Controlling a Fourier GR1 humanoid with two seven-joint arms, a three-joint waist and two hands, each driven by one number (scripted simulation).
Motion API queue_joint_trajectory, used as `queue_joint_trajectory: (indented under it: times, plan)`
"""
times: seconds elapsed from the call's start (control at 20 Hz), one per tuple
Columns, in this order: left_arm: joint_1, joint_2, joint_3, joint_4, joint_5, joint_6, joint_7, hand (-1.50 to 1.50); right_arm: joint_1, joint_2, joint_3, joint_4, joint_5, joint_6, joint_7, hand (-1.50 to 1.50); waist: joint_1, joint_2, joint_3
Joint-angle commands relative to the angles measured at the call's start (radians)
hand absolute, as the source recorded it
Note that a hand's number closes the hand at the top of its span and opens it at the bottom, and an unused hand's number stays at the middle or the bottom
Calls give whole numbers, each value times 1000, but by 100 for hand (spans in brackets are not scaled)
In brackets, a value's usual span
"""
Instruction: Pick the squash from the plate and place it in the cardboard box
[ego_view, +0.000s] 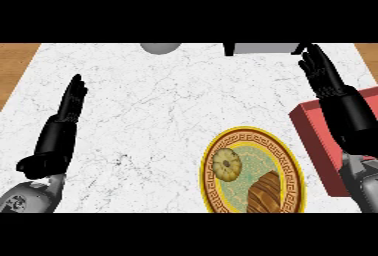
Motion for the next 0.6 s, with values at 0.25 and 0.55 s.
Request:
queue_joint_trajectory:
  times: [0.25, 0.55]
  plan:
    - [-37, 116, -45, 23, -23, -207, -14, 0, -219, -120, 9, -267, 29, 79, 179, -150, -19, -37, -47]
    - [-31, 61, -61, 54, -2, -276, -10, 0, -55, -251, 79, -216, 264, 184, 35, -150, -13, -28, -44]
